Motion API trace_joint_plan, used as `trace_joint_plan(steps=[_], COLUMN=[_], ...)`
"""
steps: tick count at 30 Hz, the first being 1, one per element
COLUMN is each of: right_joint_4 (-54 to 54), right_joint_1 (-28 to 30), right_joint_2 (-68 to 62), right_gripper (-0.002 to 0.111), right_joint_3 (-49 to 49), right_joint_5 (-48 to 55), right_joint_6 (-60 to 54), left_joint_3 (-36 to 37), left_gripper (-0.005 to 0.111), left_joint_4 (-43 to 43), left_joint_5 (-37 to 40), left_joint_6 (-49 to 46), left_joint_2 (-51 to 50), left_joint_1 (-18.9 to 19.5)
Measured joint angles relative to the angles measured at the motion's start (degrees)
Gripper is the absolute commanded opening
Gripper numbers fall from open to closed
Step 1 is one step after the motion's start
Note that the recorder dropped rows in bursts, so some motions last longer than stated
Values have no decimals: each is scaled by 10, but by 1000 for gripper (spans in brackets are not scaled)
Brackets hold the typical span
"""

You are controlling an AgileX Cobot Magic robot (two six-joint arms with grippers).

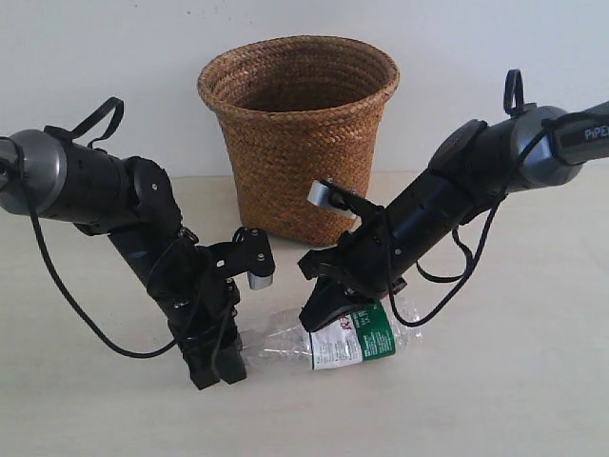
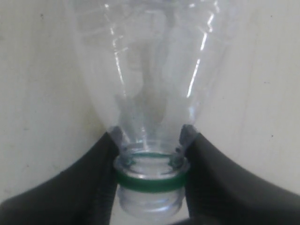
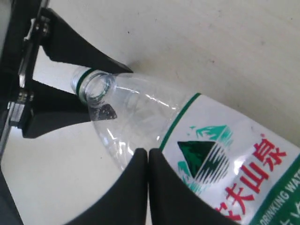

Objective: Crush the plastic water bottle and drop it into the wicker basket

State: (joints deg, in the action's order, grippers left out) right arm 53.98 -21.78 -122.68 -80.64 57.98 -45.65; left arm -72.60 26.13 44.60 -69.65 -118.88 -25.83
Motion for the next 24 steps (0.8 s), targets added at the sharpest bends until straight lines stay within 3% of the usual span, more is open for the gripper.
trace_joint_plan(steps=[5,12,24], right_joint_4=[14,-79,-112], right_joint_1=[1,-3,-3], right_joint_2=[-25,-33,-55], right_gripper=[0,0,0], right_joint_3=[-7,-16,-28], right_joint_5=[-16,-41,-39], right_joint_6=[-7,114,138], left_joint_3=[1,1,1], left_gripper=[4,4,4], left_joint_4=[4,28,77], left_joint_5=[-1,-2,-2], left_joint_6=[0,-8,-9], left_joint_2=[-1,-1,-3], left_joint_1=[0,-1,-1])
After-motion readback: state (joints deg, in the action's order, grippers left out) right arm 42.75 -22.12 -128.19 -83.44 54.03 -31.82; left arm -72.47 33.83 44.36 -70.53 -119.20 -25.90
